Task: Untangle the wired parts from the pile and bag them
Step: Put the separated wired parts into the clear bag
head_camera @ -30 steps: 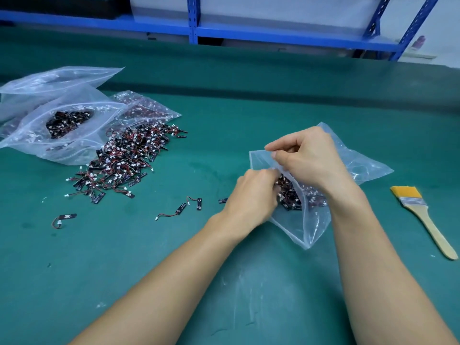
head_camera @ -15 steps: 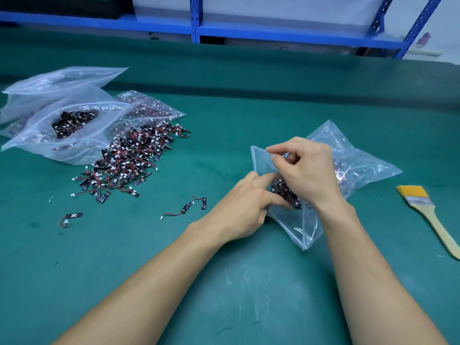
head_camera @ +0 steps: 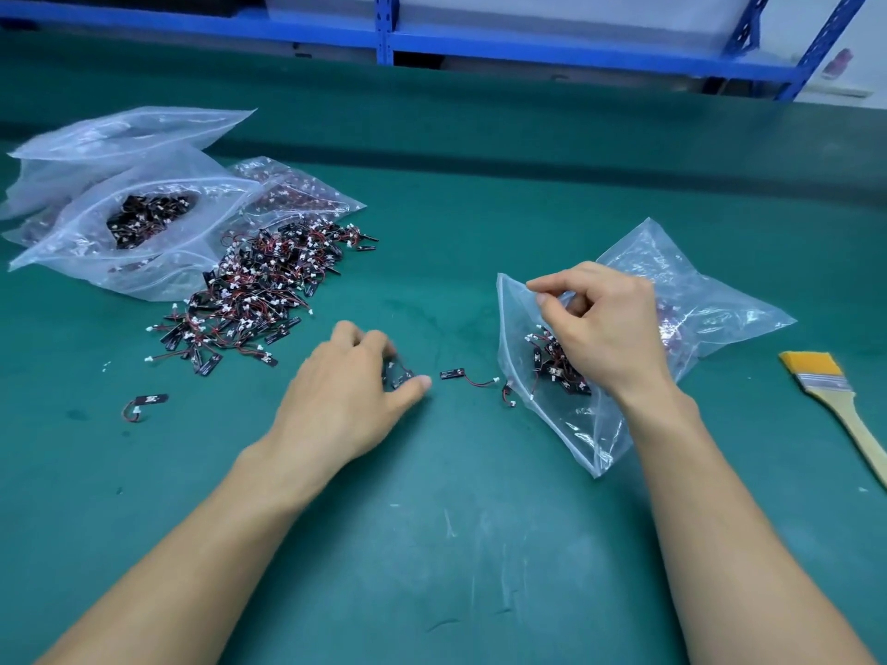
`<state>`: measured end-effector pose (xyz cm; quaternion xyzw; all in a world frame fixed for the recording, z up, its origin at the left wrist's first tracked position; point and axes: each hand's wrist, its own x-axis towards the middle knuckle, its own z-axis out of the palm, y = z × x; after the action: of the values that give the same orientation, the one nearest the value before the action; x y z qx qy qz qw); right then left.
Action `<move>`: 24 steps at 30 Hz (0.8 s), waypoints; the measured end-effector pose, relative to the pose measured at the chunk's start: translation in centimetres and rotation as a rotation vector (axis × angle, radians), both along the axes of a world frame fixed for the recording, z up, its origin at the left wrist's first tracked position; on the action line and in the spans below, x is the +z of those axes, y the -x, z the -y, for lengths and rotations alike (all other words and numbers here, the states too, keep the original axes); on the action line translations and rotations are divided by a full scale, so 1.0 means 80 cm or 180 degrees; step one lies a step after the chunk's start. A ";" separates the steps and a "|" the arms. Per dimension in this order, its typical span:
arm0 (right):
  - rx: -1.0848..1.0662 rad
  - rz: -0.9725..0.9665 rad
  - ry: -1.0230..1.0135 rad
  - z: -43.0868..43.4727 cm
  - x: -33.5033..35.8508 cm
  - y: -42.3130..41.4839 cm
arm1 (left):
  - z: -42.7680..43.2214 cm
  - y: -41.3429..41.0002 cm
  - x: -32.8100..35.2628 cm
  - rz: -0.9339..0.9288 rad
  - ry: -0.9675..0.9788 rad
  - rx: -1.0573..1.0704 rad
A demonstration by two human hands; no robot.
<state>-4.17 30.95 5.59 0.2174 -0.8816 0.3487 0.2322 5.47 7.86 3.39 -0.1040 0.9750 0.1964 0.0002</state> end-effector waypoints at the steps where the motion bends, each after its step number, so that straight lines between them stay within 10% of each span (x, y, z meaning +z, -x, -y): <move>1: 0.0006 0.0004 -0.0005 0.000 -0.001 0.000 | -0.009 0.002 -0.001 -0.0089 -0.0122 -0.0145; 8: -0.0019 0.0029 -0.0022 -0.001 -0.005 0.003 | -0.064 0.033 -0.014 -0.0312 -0.0477 -0.1440; 24: -0.0192 0.0205 0.0154 -0.015 -0.009 0.009 | -0.058 0.047 -0.013 -0.0771 -0.0114 -0.1261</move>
<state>-4.93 32.17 4.83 0.1737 -0.8861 0.3696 0.2193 1.71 12.51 2.35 0.1138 0.9656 0.2208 -0.0765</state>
